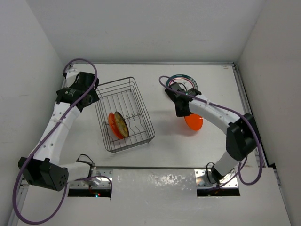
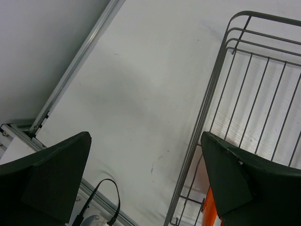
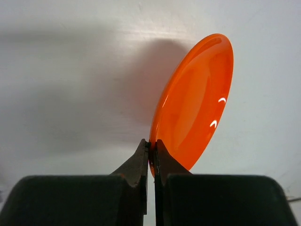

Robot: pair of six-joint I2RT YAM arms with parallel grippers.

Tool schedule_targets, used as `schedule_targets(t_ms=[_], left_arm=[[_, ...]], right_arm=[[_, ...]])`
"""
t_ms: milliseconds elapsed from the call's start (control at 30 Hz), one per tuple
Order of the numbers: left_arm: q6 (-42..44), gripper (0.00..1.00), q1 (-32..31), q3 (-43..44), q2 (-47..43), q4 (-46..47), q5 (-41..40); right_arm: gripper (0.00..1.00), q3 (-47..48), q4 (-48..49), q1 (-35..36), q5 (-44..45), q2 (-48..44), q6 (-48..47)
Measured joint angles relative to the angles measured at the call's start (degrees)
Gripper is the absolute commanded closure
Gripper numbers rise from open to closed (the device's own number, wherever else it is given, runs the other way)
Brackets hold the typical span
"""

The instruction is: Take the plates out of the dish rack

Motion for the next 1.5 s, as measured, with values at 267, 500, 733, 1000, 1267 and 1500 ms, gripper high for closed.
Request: schedule_targets(t_ms=[267,500,733,1000,1267,1500], left_arm=[[1.99,0.00,0.00,0.00,1.05,0.90,1.22],[2.62,0.00,0.00,0.00,1.29,1.07,1.36],[-1.46,0.00,0.70,1.46,1.36,0.35,0.87],[-3.63,0.00,1.14,4.96,1.40,0.15,0.09],[-3.63,0.00,1.18,4.39,1.14,-0.68,-0.22],[-3.56,0.00,1.18,2.86,0.28,-0.85,-0.24]], right_arm=[[0.46,-2.60,1.46,-0.46,-3.48,3.32,-1.84],[0.39,9.66,1.11,1.79,-10.23,3.48,-1.84],[0.39,21.20,12.98,15.82,-22.80,6.05,-0.42],[0.45,29.59,14.36,25.24,-23.50,19.89,3.98],[0.56,32.04,10.99,26.69,-20.63,23.63,6.51],[0.63,33.14,11.54,26.69,-19.61,26.14,6.49]])
